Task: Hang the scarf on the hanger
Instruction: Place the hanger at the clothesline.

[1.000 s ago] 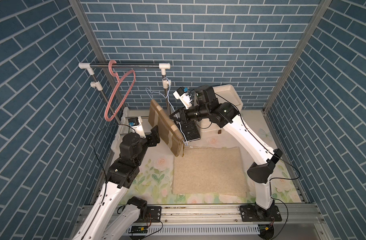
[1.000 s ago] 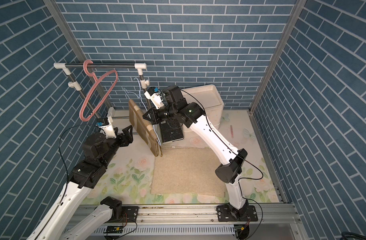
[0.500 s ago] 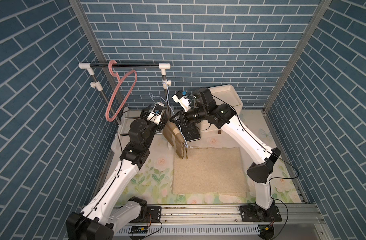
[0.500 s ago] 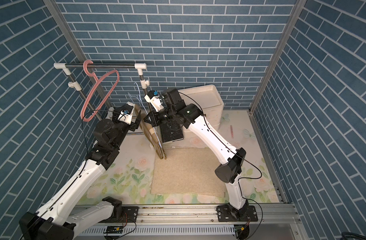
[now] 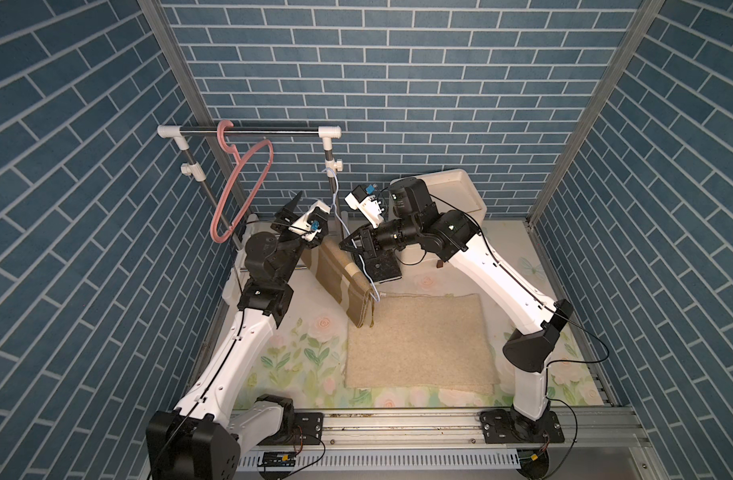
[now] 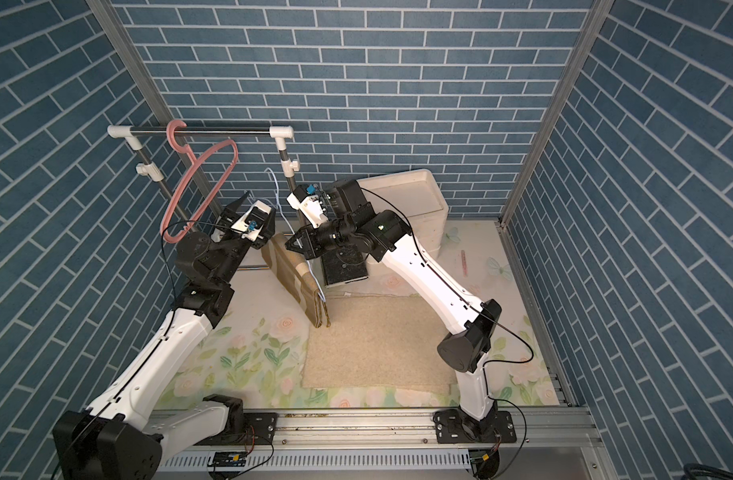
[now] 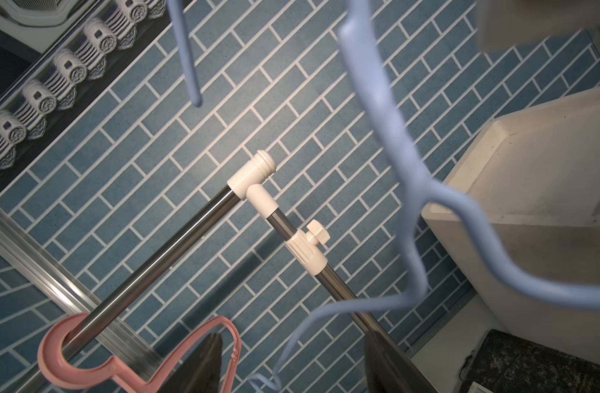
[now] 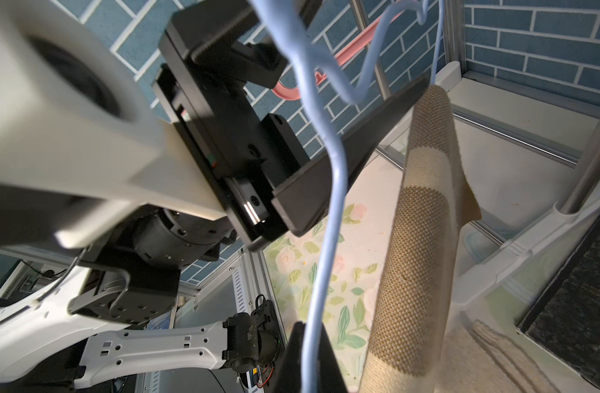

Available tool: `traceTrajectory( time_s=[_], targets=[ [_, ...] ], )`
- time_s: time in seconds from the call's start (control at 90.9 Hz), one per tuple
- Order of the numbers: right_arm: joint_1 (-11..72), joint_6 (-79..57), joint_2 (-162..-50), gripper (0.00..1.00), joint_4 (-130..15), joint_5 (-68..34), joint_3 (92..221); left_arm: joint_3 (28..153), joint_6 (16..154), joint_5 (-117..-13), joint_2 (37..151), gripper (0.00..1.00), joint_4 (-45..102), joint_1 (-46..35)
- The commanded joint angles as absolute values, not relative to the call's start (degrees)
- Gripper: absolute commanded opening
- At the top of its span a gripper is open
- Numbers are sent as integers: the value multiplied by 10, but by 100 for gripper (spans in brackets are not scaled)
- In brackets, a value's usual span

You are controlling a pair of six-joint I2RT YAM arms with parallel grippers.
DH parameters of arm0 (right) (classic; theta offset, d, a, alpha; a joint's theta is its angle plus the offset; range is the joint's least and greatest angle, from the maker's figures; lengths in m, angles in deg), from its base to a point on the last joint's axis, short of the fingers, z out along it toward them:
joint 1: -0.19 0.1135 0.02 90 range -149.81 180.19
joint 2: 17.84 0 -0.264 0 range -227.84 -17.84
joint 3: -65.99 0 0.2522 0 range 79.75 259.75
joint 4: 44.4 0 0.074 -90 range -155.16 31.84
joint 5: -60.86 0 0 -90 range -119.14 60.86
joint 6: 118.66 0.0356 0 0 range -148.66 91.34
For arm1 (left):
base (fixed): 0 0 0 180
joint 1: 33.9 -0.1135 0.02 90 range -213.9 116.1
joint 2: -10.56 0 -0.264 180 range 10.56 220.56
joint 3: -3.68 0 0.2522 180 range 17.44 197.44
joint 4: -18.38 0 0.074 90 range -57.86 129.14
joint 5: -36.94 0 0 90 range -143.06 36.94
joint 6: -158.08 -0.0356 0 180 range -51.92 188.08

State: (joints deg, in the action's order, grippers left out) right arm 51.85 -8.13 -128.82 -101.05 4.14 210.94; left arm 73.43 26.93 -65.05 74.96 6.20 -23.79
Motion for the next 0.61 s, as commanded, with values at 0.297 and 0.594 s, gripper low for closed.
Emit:
traceTrajectory(
  time_s=[0.297, 0.594],
  targets=[
    [524, -108, -1243, 0, -958, 80, 2085, 746, 266, -819, 780, 55, 19, -287],
    [528, -112, -1239, 0, -959, 80, 2075, 751, 265, -828, 787, 30, 17, -289]
  ],
)
